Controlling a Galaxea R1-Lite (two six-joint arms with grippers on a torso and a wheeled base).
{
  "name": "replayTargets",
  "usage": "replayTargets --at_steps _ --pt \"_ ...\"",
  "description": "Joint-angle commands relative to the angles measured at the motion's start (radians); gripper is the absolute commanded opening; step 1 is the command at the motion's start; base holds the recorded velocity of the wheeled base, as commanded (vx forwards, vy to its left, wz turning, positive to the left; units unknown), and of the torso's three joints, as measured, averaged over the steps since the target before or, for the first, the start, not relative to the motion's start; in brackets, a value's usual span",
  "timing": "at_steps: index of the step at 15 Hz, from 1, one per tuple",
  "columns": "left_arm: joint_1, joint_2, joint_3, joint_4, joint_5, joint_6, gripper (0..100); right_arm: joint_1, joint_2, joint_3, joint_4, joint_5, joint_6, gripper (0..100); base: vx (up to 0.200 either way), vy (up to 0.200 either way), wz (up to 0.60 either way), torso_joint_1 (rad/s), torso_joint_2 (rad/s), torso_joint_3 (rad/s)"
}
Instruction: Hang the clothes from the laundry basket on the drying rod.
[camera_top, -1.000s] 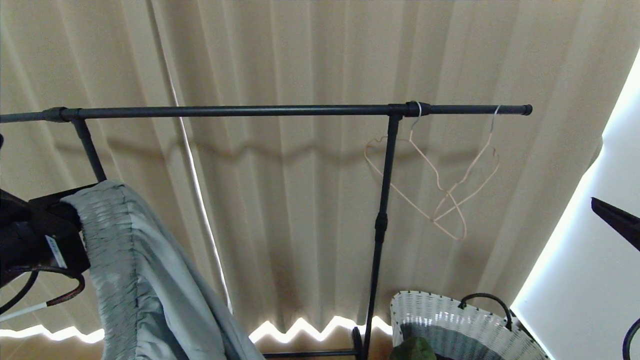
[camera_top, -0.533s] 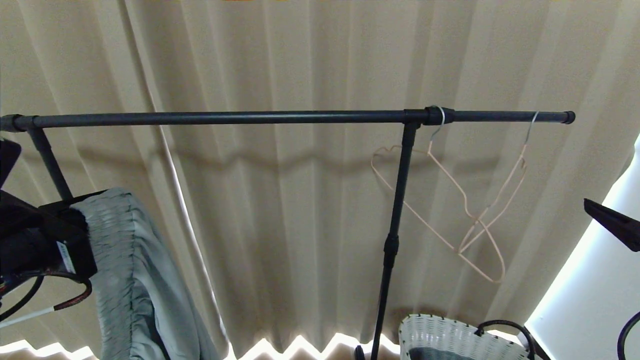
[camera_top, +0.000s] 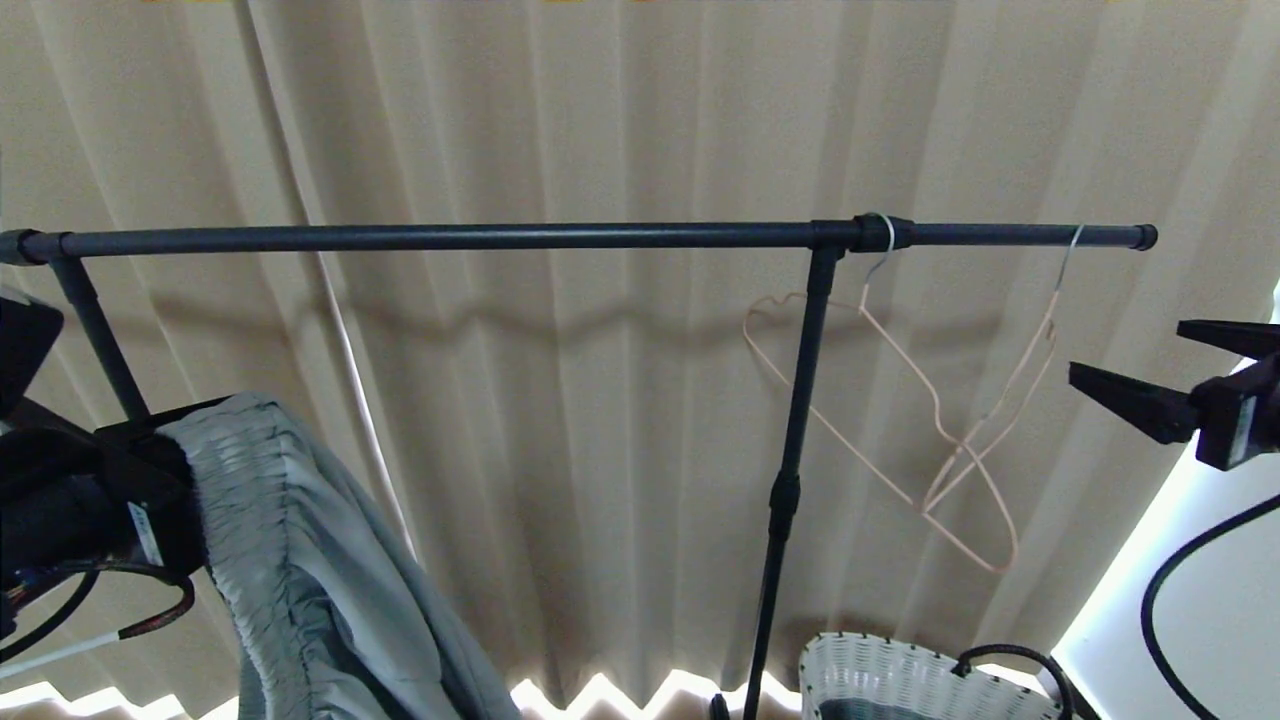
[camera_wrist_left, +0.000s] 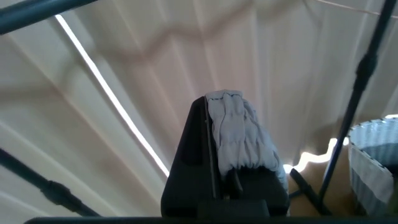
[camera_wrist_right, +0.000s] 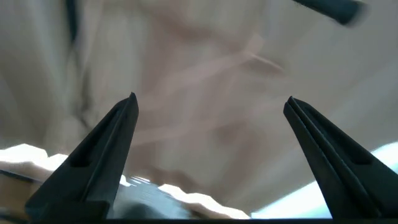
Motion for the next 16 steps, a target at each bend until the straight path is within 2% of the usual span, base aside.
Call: replayTargets --at_steps 1,2,3,5,6,11,16 --pt "-0.011 0.002 0.003 -0.001 0.0 0.0 0 0.08 0.136 -0.068 0.003 -0.046 0.045 100 0.0 0.0 0.0 0.0 0.0 0.0" --pt "-0.013 0.002 0.003 -0.001 0.0 -0.002 0 0.09 0.158 -0.079 0.003 -0.069 0.045 100 0.0 0.0 0.0 0.0 0.0 0.0" --pt "-0.014 0.002 0.004 -0.001 0.0 0.0 0 0.11 0.213 -0.093 0.001 -0.161 0.045 100 0.0 0.0 0.0 0.0 0.0 0.0" --pt "-0.014 0.002 0.004 0.001 0.0 -0.002 0 0.114 0.26 -0.099 -0.011 -0.253 0.061 100 0.0 0.0 0.0 0.0 0.0 0.0" --pt "-0.014 0.0 0.004 0.001 0.0 -0.002 0 0.114 0.288 -0.108 -0.011 -0.293 0.096 100 0.0 0.0 0.0 0.0 0.0 0.0" --pt "-0.014 0.0 0.007 0.001 0.0 0.0 0 0.102 0.285 -0.099 0.003 -0.297 0.125 100 0.0 0.0 0.0 0.0 0.0 0.0" --pt "-0.014 -0.001 0.012 0.001 0.0 0.0 0 0.042 0.253 -0.065 0.003 -0.322 0.124 100 0.0 0.0 0.0 0.0 0.0 0.0"
